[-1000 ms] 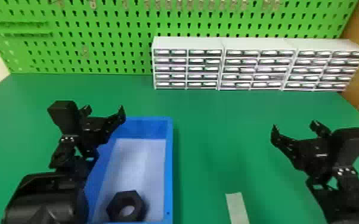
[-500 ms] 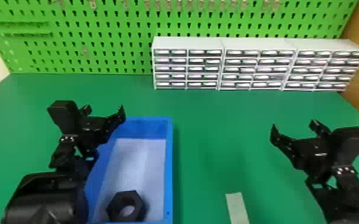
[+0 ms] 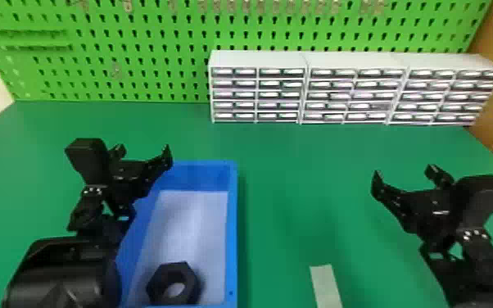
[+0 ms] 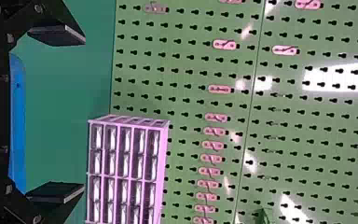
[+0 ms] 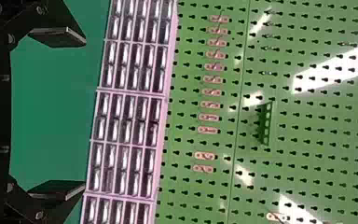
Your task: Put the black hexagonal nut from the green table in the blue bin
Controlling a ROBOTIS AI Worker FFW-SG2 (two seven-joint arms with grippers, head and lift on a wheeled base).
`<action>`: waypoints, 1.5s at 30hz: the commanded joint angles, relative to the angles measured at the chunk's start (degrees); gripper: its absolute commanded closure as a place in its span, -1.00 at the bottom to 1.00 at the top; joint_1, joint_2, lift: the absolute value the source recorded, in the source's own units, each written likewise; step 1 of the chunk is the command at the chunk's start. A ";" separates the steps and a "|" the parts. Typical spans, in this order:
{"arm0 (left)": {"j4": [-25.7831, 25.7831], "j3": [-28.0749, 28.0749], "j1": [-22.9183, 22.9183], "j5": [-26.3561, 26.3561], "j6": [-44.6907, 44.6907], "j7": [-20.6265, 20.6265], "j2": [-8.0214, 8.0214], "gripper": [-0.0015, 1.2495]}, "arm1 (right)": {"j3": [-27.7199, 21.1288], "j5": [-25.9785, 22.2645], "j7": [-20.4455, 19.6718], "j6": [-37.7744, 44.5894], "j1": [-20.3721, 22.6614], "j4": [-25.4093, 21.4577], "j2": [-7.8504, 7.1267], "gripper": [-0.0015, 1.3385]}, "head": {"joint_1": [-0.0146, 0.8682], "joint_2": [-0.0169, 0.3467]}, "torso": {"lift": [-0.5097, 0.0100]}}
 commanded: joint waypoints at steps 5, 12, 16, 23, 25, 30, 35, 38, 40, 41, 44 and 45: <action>-0.09 0.00 -0.09 0.01 -0.02 -0.01 -0.15 -0.72 | -0.11 -0.09 0.00 -0.45 0.17 0.00 0.00 -0.68 | 0.59 -0.63 | 0.59; -0.09 0.09 -0.18 0.01 -0.02 -0.01 -0.15 -0.72 | -0.11 -0.09 0.00 -0.45 0.17 0.00 0.00 -0.68 | 0.59 -0.63 | 0.59; -0.09 -0.08 -0.18 0.10 0.07 -0.01 -0.15 -0.72 | -0.11 -0.09 0.00 -0.45 0.26 0.00 0.00 -0.68 | 0.59 -0.63 | 0.59; -0.09 -0.17 -0.26 0.19 0.07 -0.01 -0.15 -0.72 | -0.20 -0.17 0.00 -0.45 0.35 0.00 -0.09 -0.68 | 0.59 -0.63 | 0.59; -0.09 -0.17 -0.26 0.19 0.07 -0.01 -0.15 -0.72 | -0.20 -0.17 0.00 -0.45 0.35 0.00 -0.09 -0.68 | 0.59 -0.63 | 0.59; -0.17 -0.08 -0.26 0.28 0.07 -0.01 -0.15 -0.72 | -0.20 -0.26 0.00 -0.45 0.35 0.00 -0.09 -0.68 | 0.59 -0.63 | 0.59; -0.17 -0.17 -0.26 0.28 0.16 -0.01 -0.15 -0.72 | -0.20 -0.17 0.00 -0.45 0.26 0.00 -0.09 -0.68 | 0.59 -0.63 | 0.59; -0.17 -0.17 -0.26 0.28 0.24 -0.01 -0.15 -0.72 | -0.28 -0.26 0.00 -0.45 0.26 0.09 -0.09 -0.68 | 0.59 -0.63 | 0.59; -0.17 -0.17 -0.26 0.28 0.24 -0.01 -0.15 -0.72 | -0.28 -0.26 0.00 -0.45 0.26 0.09 -0.09 -0.68 | 0.59 -0.63 | 0.59; -0.17 -0.17 -0.26 0.28 0.33 -0.01 -0.15 -0.72 | -0.37 -0.26 0.00 -0.45 0.26 0.09 -0.18 -0.68 | 0.59 -0.63 | 0.59; -0.17 -0.17 -0.26 0.28 0.33 -0.01 -0.15 -0.72 | -0.28 -0.35 0.00 -0.45 0.35 0.09 -0.18 -0.68 | 0.59 -0.63 | 0.59; -0.17 -0.17 -0.35 0.28 0.33 -0.01 -0.15 -0.72 | -0.28 -0.35 0.00 -0.45 0.35 0.09 -0.18 -0.68 | 0.59 -0.63 | 0.59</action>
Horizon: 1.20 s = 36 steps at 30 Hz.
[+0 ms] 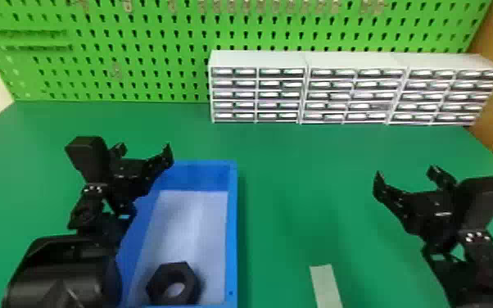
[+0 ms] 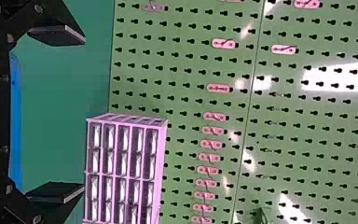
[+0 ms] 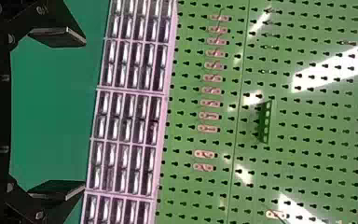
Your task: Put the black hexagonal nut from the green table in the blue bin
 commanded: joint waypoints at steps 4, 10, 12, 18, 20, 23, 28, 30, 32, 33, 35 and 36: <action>-0.09 0.09 0.00 0.00 0.04 -0.09 -0.15 -0.72 | 0.00 -0.15 0.00 0.09 0.08 0.01 0.05 -0.68 | 0.59 -0.63 | 0.59; -0.18 0.26 0.00 0.00 0.04 -0.09 -0.15 -0.72 | 0.00 -0.15 0.00 0.09 0.08 0.01 0.05 -0.68 | 0.59 -0.63 | 0.59; -0.18 0.35 0.00 0.00 0.04 -0.09 -0.15 -0.72 | 0.00 -0.24 0.00 0.09 0.08 0.01 -0.04 -0.68 | 0.59 -0.63 | 0.59; -0.35 0.44 0.09 0.00 0.04 -0.09 -0.15 -0.72 | 0.09 -0.24 0.00 0.09 0.08 0.01 -0.04 -0.68 | 0.59 -0.63 | 0.59; -0.35 0.44 0.09 0.00 0.04 -0.09 -0.15 -0.72 | 0.09 -0.33 0.00 0.09 0.08 0.01 -0.04 -0.68 | 0.59 -0.63 | 0.59; -0.35 0.44 0.09 0.00 0.04 -0.09 -0.15 -0.72 | 0.18 -0.24 0.00 0.09 0.08 0.01 -0.12 -0.68 | 0.59 -0.63 | 0.59; -0.35 0.44 0.09 0.00 0.04 -0.09 -0.15 -0.72 | 0.27 -0.33 0.00 0.09 0.08 0.10 -0.30 -0.68 | 0.59 -0.63 | 0.59; -0.35 0.44 0.09 0.00 0.04 -0.09 -0.15 -0.72 | 0.27 -0.42 0.00 0.09 0.08 0.10 -0.30 -0.68 | 0.59 -0.63 | 0.59; -0.35 0.44 0.09 0.00 0.04 -0.09 -0.15 -0.72 | 0.27 -0.42 0.00 0.09 0.08 0.10 -0.39 -0.68 | 0.59 -0.63 | 0.59; -0.35 0.44 0.09 0.00 0.04 -0.09 -0.15 -0.72 | 0.27 -0.42 0.00 0.09 0.08 0.10 -0.39 -0.68 | 0.59 -0.63 | 0.59; -0.35 0.53 0.09 0.00 0.04 -0.09 -0.15 -0.72 | 0.35 -0.50 0.00 0.09 0.08 0.10 -0.39 -0.68 | 0.59 -0.63 | 0.59; -0.35 0.53 0.09 0.00 0.04 -0.09 -0.15 -0.72 | 0.35 -0.50 0.00 0.09 0.08 0.10 -0.39 -0.68 | 0.59 -0.63 | 0.59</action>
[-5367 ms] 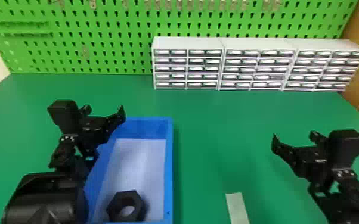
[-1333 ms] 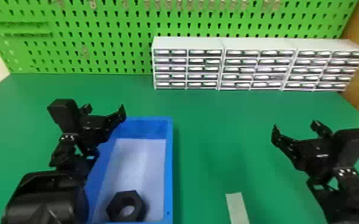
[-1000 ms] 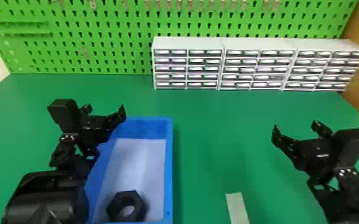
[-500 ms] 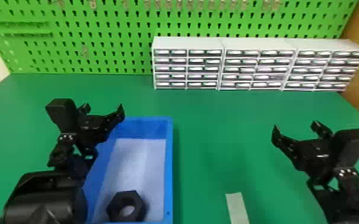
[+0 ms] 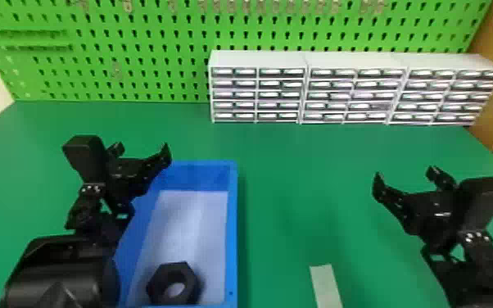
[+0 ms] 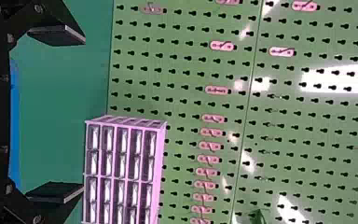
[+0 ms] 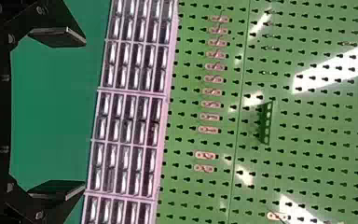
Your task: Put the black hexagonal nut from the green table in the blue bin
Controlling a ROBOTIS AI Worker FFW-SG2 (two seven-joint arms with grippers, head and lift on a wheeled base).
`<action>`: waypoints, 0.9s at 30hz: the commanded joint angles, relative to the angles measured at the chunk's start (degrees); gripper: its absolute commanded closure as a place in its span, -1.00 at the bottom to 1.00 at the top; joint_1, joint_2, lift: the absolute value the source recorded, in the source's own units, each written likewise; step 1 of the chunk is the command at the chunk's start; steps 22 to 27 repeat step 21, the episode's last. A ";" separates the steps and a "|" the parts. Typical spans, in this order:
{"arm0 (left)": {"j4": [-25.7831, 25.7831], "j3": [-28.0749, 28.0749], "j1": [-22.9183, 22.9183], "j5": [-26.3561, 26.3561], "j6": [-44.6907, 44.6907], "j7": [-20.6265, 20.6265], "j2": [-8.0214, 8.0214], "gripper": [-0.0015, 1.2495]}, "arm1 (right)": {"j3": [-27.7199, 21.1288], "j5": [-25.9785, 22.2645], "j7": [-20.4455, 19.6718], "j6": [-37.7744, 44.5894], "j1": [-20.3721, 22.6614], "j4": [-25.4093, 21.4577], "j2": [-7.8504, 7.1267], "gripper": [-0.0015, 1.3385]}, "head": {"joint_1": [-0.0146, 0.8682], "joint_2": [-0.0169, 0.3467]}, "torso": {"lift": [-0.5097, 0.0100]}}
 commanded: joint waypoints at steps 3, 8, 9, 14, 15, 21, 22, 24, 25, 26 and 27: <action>0.00 0.08 0.00 0.00 0.00 0.00 -0.15 -0.72 | 0.08 -0.07 0.00 0.00 0.00 0.09 -0.02 -0.68 | 0.59 -0.63 | 0.59; 0.00 0.08 0.00 0.00 0.00 0.00 -0.15 -0.72 | 0.08 -0.07 0.00 0.00 0.00 0.09 -0.02 -0.68 | 0.59 -0.63 | 0.59; 0.00 0.08 0.00 0.00 0.00 0.00 -0.15 -0.72 | 0.08 -0.07 0.00 0.00 0.00 0.09 -0.02 -0.68 | 0.59 -0.63 | 0.59; 0.00 -0.01 0.00 0.00 0.09 0.00 -0.15 -0.72 | 0.17 -0.07 0.00 0.00 0.00 0.09 -0.02 -0.68 | 0.59 -0.63 | 0.59; 0.00 -0.01 0.00 0.00 0.09 0.00 -0.15 -0.72 | 0.17 -0.07 0.00 0.00 0.00 0.09 -0.02 -0.68 | 0.59 -0.63 | 0.59; 0.00 -0.01 0.00 -0.09 0.18 0.00 -0.15 -0.72 | 0.17 -0.07 0.00 0.00 -0.09 0.09 -0.02 -0.68 | 0.59 -0.63 | 0.59; 0.00 -0.01 0.00 -0.09 0.18 0.00 -0.15 -0.72 | 0.17 -0.07 0.00 0.00 -0.09 0.09 -0.02 -0.68 | 0.59 -0.63 | 0.59; 0.00 -0.01 0.00 -0.09 0.18 0.00 -0.15 -0.72 | 0.17 -0.07 0.00 0.00 -0.09 0.09 -0.02 -0.68 | 0.59 -0.63 | 0.59; 0.00 -0.01 0.00 -0.09 0.18 0.00 -0.15 -0.72 | 0.17 -0.07 0.00 0.00 -0.09 0.09 -0.02 -0.68 | 0.59 -0.63 | 0.59; 0.00 -0.01 0.00 -0.09 0.18 0.00 -0.15 -0.72 | 0.17 -0.07 0.00 0.00 -0.09 0.09 -0.02 -0.68 | 0.59 -0.63 | 0.59; 0.00 -0.01 0.00 -0.09 0.18 0.00 -0.15 -0.72 | 0.17 -0.07 0.00 0.00 -0.09 0.09 -0.02 -0.68 | 0.59 -0.63 | 0.59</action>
